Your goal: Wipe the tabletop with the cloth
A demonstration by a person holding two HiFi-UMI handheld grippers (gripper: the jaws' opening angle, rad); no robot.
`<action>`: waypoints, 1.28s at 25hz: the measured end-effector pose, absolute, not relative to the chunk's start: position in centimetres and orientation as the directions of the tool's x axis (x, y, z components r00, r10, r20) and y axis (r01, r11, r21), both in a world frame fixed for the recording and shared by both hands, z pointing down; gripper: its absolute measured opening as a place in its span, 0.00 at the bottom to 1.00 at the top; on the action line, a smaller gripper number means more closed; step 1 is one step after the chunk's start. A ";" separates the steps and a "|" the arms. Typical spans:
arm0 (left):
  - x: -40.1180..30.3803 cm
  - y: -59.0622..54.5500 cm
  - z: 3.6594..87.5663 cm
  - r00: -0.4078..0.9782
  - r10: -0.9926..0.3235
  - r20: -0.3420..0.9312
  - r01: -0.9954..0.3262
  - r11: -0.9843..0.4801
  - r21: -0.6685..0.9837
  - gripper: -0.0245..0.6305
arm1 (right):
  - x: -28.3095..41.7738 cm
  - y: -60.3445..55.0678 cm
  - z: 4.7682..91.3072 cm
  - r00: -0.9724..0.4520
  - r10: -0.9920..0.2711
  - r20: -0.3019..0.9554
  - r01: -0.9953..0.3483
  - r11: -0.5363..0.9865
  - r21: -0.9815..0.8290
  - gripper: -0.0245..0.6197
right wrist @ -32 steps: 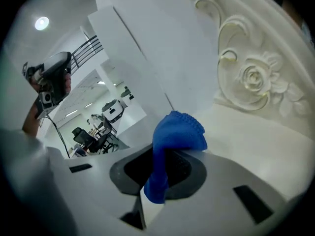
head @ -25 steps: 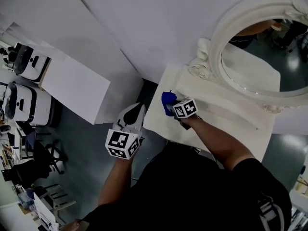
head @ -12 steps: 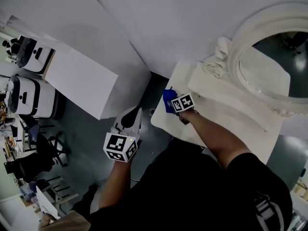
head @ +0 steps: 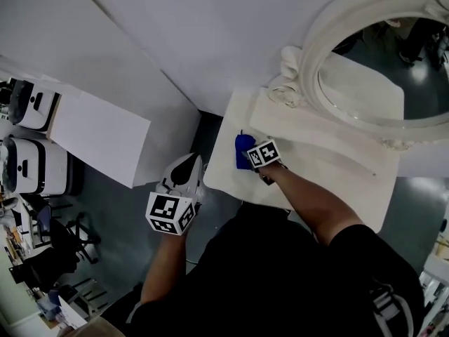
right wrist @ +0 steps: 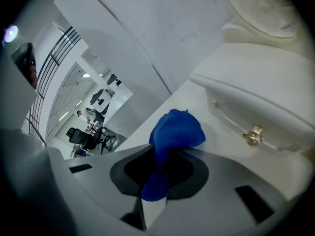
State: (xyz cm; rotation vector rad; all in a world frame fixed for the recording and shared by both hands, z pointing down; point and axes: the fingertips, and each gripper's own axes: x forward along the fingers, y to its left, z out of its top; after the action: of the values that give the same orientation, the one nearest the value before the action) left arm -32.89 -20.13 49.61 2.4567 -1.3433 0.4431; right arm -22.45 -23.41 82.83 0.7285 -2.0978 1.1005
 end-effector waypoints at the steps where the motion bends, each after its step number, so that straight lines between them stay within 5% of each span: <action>1: -32.1 -20.2 49.6 0.526 -0.748 0.406 -0.841 -0.528 0.118 0.06 | -21.3 -23.1 82.9 -0.624 -0.180 0.761 -0.728 0.486 -0.483 0.09; 32: -4.1 -16.5 50.8 0.774 -0.452 0.444 -0.549 -0.828 0.114 0.06 | 20.1 -8.0 84.3 -0.286 -0.365 0.886 -0.958 0.086 -0.273 0.09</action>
State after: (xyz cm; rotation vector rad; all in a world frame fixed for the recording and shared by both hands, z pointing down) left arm -4.14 -16.50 50.80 2.7305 -0.7825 0.5953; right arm 20.09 -7.96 84.34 1.3114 -1.7307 1.1905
